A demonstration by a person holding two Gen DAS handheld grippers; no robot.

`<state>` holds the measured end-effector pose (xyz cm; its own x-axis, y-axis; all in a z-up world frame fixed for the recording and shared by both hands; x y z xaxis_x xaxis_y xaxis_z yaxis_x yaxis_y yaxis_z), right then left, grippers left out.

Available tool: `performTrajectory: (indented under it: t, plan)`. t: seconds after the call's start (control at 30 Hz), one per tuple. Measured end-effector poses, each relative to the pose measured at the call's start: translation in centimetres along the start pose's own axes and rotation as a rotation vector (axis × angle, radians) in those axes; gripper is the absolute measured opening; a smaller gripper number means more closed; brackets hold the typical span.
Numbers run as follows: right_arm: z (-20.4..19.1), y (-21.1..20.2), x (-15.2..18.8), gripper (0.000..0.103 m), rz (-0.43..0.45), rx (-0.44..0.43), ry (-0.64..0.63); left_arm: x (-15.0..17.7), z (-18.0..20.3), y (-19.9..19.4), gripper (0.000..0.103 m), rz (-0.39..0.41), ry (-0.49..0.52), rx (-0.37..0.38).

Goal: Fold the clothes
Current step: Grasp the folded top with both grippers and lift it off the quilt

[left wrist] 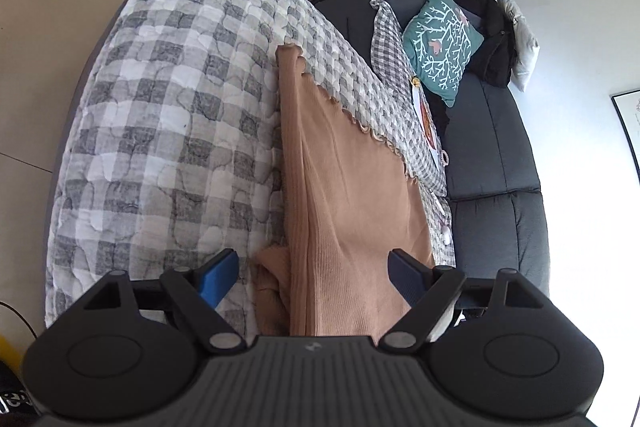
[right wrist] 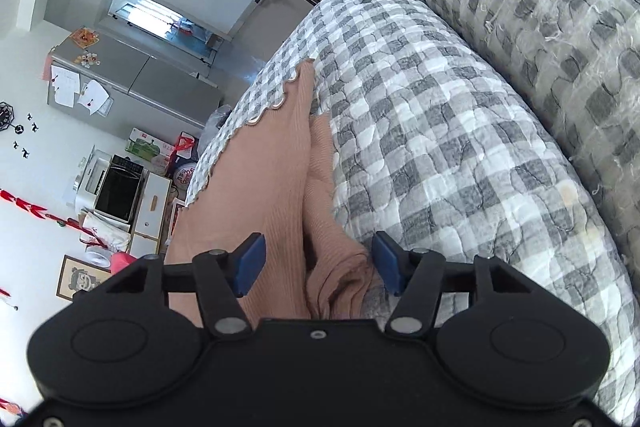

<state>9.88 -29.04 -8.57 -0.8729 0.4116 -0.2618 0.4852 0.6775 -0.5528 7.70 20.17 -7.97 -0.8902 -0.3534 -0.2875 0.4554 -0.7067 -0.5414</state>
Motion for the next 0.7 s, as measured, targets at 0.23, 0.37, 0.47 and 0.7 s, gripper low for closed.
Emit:
performTrajectory:
  t: [0.23, 0.37, 0.47, 0.7]
  plan:
    - [-0.7, 1.7, -0.5, 0.061, -0.002, -0.035, 0.017, -1.0, 0.0, 1.2, 0.082, 0.015, -0.01, 0.018]
    - [-1.6, 3.2, -0.8, 0.061, 0.001, -0.039, 0.017, -1.3, 0.4, 2.2, 0.082, 0.018, -0.006, 0.044]
    - [-2.3, 4.2, -0.9, 0.061, 0.006, -0.034, 0.008, -1.4, 0.9, 3.5, 0.082, 0.02, 0.007, 0.069]
    - [-4.0, 6.6, -0.4, 0.033, 0.043, 0.043, -0.045, -0.7, 1.5, 6.2, 0.021, 0.056, 0.034, -0.013]
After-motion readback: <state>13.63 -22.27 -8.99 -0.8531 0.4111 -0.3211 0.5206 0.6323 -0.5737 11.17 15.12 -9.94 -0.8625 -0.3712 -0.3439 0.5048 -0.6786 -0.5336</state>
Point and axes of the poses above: each gripper's, at about its wrist camera, not at the fingertips, and y roughly the way its jaws point, z to its right, x to its underside, the point moved 7 cm from there along y, roughly the way its jaws point, and after that the axes turned 6 degrees about y, right-handed, at the moved point
